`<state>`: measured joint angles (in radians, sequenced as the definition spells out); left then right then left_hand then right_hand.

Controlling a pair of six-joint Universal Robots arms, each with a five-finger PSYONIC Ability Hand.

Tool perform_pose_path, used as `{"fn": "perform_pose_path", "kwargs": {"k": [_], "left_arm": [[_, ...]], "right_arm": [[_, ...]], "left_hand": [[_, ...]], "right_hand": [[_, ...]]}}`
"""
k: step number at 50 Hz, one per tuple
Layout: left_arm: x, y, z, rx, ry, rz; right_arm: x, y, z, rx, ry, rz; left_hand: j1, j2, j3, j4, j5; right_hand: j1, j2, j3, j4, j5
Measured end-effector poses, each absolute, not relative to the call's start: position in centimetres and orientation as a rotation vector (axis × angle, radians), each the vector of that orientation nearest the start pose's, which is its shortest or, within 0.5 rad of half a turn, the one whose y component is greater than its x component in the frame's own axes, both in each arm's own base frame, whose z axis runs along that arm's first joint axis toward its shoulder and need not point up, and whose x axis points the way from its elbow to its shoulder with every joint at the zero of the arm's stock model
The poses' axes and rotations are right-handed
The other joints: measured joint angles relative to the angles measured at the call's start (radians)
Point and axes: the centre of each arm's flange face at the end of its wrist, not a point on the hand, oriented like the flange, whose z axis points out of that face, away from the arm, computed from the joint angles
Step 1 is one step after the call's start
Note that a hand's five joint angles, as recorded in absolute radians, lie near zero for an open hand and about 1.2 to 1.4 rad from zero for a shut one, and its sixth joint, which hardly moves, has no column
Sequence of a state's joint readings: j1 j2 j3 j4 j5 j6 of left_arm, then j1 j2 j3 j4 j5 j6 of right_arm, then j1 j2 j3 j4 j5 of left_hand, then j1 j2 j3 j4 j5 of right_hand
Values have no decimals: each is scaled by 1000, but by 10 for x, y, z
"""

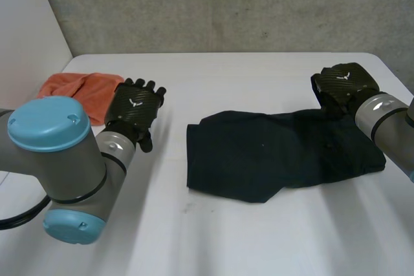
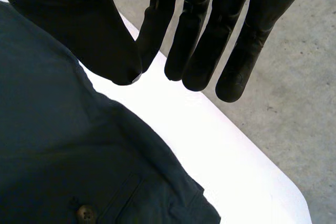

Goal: Fold the laundry.

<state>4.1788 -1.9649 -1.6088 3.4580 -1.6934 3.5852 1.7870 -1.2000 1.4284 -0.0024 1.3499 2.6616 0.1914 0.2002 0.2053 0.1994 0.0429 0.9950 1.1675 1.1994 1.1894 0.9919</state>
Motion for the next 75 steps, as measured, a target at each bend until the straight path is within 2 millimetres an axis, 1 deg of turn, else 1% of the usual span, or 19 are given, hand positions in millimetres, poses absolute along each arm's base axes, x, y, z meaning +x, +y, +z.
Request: {"fn": "perform_pose_path", "kwargs": {"k": [5,7,9,12,13,14,15,18,25,28,32,34,51,58,61,62,66,70,75], "left_arm": [[-290,-256,192,977,2107,-2067],[-290,-256,191,978,2108,-2066],[-290,-256,191,978,2109,-2066],[-290,-255,191,979,2110,-2062],[-290,-255,191,979,2110,-2062],[-289,-255,190,979,2111,-2061],[-289,-255,190,979,2111,-2061],[-289,-255,190,979,2112,-2059],[-289,-255,190,983,2113,-2061],[-289,-256,189,984,2114,-2061],[-289,-256,189,985,2115,-2060],[-289,-257,188,984,2116,-2058],[-288,-260,188,974,2116,-2055],[-288,-260,188,974,2117,-2053],[-288,-260,188,978,2118,-2054],[-288,-260,188,979,2118,-2055],[-288,-260,187,982,2118,-2056],[-288,-260,187,983,2118,-2056],[-289,-260,188,983,2117,-2058]], "right_arm": [[218,-328,223,-1015,2256,-1948],[207,-333,219,-983,2304,-1933],[203,-334,218,-971,2320,-1927],[178,-342,208,-907,2416,-1886],[178,-342,208,-907,2416,-1886],[164,-345,202,-879,2463,-1865],[159,-347,200,-870,2481,-1857],[135,-352,185,-855,2555,-1810],[105,-359,154,-919,2580,-1702],[101,-360,144,-939,2550,-1668],[101,-361,142,-942,2541,-1659],[103,-362,137,-953,2501,-1642],[105,-369,128,-973,2463,-1689],[105,-376,123,-979,2462,-1701],[104,-380,119,-979,2463,-1701],[104,-381,119,-979,2464,-1700],[104,-383,118,-979,2463,-1703],[103,-385,120,-974,2464,-1714],[96,-391,137,-970,2472,-1789]], "left_hand": [[0,0,0,0,0],[0,0,0,0,0],[0,0,0,0,0],[0,0,0,0,0],[0,0,0,0,0],[0,0,0,0,0],[0,0,0,0,0],[0,0,0,0,0],[0,0,0,0,0],[0,0,0,0,0],[0,0,0,0,0],[0,0,0,0,0],[0,0,0,0,0],[0,0,0,0,0],[0,0,0,0,0],[0,0,0,0,0],[0,0,0,0,0],[0,0,0,0,0],[0,0,0,0,0]], "right_hand": [[0,0,0,0,0],[-217,-252,-271,-263,-236],[-270,-330,-339,-330,-302],[-270,-330,-339,-330,-302],[-270,-330,-339,-330,-302],[-270,-330,-339,-330,-302],[-427,-503,-552,-542,-514],[-438,-506,-564,-556,-525],[-449,-507,-570,-566,-534],[-469,-537,-592,-584,-557],[-475,-549,-601,-590,-565],[-527,-645,-679,-667,-642],[-543,-664,-688,-678,-649],[-423,-481,-519,-510,-542],[-297,-253,-293,-283,-386],[-297,-253,-293,-283,-386],[-222,-27,-41,-26,-159],[-222,-21,-20,-3,-111],[-222,-21,-19,-2,-49]]}}
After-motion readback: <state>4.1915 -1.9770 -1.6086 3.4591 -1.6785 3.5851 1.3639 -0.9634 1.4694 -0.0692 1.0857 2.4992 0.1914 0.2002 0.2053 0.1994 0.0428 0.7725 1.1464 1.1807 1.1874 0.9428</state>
